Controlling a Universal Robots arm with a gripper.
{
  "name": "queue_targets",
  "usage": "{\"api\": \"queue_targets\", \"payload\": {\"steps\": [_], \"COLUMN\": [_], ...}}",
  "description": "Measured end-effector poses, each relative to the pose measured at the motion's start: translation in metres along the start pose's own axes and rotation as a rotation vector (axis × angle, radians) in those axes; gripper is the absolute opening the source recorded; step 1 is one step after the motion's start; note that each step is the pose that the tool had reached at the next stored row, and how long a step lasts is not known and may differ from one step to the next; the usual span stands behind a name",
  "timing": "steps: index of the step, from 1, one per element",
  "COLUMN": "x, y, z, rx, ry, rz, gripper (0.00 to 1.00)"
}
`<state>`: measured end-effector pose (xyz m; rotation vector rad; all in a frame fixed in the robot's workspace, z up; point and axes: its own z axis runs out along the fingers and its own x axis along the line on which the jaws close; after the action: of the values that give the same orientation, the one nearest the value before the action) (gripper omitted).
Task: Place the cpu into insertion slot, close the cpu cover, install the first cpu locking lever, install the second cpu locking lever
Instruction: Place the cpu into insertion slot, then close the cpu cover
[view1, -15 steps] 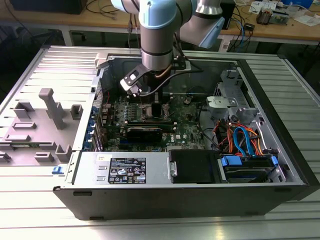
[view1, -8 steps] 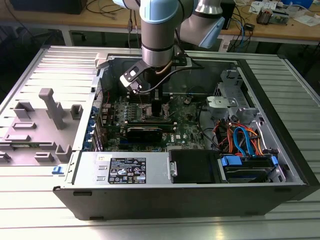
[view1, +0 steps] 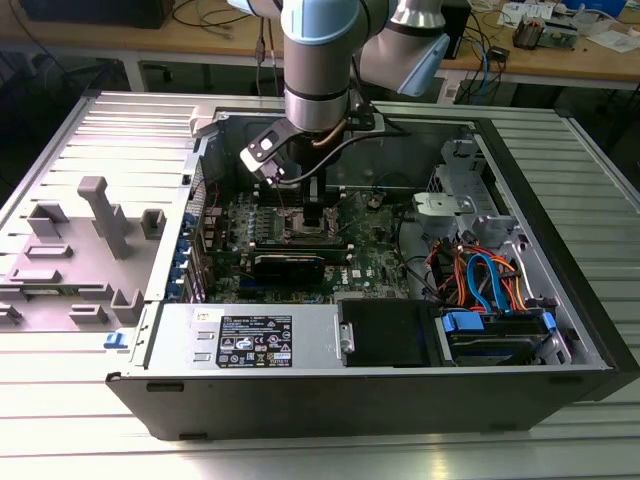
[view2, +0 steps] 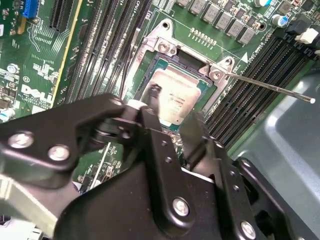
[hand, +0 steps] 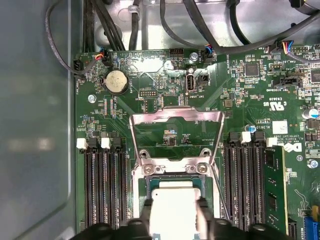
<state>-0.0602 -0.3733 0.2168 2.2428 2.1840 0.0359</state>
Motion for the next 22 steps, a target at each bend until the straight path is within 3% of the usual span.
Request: {"api": "queue_targets", "payload": {"steps": [2, 4, 5, 6, 22], "x": [0.0, 0.0, 0.0, 0.0001, 0.0001], "y": [0.0, 0.0, 0.0001, 0.0001, 0.0001], "z": [0.0, -0.0007, -0.002, -0.0026, -0.0045], "rx": [0.0, 0.0003, 0.0006, 0.0009, 0.0009], "ry": [0.0, 0.0, 0.0003, 0.0005, 0.0008], "rz": [-0.003, -0.007, -0.011, -0.017, -0.025], "gripper": [0.31, 0.31, 0.18, 0.13, 0.11]}}
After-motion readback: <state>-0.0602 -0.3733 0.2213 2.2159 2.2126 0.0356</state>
